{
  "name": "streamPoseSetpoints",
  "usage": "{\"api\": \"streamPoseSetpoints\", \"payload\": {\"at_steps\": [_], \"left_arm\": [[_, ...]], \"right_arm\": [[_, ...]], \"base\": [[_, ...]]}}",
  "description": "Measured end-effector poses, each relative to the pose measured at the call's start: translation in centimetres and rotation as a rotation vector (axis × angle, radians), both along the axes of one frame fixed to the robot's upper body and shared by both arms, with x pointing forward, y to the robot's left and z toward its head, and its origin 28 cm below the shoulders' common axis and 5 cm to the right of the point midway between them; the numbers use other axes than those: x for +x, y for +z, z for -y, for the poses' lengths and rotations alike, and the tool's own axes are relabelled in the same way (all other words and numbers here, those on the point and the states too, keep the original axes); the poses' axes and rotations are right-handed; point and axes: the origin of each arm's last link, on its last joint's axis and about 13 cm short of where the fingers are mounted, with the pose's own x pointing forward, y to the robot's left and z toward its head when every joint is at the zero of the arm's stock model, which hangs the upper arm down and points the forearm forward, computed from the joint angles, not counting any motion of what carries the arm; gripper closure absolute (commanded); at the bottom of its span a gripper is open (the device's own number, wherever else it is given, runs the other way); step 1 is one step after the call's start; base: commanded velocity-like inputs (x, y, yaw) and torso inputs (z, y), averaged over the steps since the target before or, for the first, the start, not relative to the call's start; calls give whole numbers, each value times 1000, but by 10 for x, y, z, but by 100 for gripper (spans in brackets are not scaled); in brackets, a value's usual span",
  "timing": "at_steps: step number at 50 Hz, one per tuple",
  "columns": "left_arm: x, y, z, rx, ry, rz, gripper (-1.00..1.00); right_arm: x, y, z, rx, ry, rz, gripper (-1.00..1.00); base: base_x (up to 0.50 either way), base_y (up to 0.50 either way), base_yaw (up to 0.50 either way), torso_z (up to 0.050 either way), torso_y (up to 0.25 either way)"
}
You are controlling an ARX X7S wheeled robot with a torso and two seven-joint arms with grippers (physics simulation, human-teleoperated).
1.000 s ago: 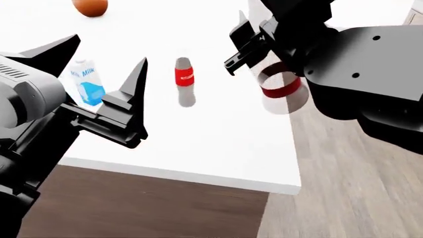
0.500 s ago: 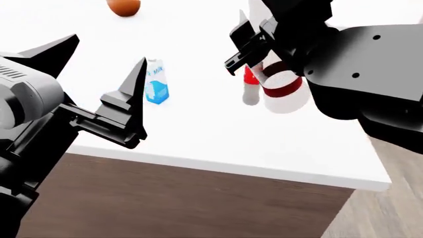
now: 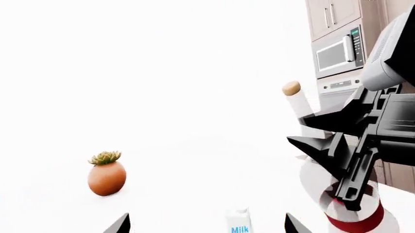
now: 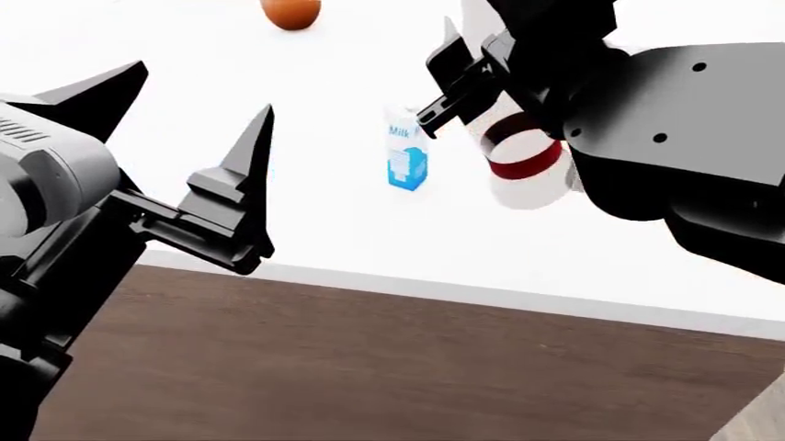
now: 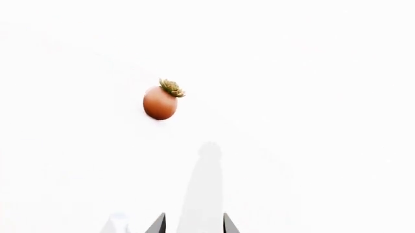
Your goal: Move the drinks to the dining counter.
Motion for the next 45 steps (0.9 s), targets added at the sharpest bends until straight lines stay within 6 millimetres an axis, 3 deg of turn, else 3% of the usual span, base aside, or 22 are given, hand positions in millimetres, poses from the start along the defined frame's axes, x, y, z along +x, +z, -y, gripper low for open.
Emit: {"api": "streamPoseSetpoints", "payload": {"at_steps": [33,45], "left_arm": [[0,-2,0,-2,0,-3,-100],[0,-2,0,-1,0,-2,-100]], "right_arm": [[0,-1,1,-8,-9,1,100],[0,0,1,1,-3,4,100]], "base": [[-494,-80,0,1,2],[-526,132,0,1,3]]}}
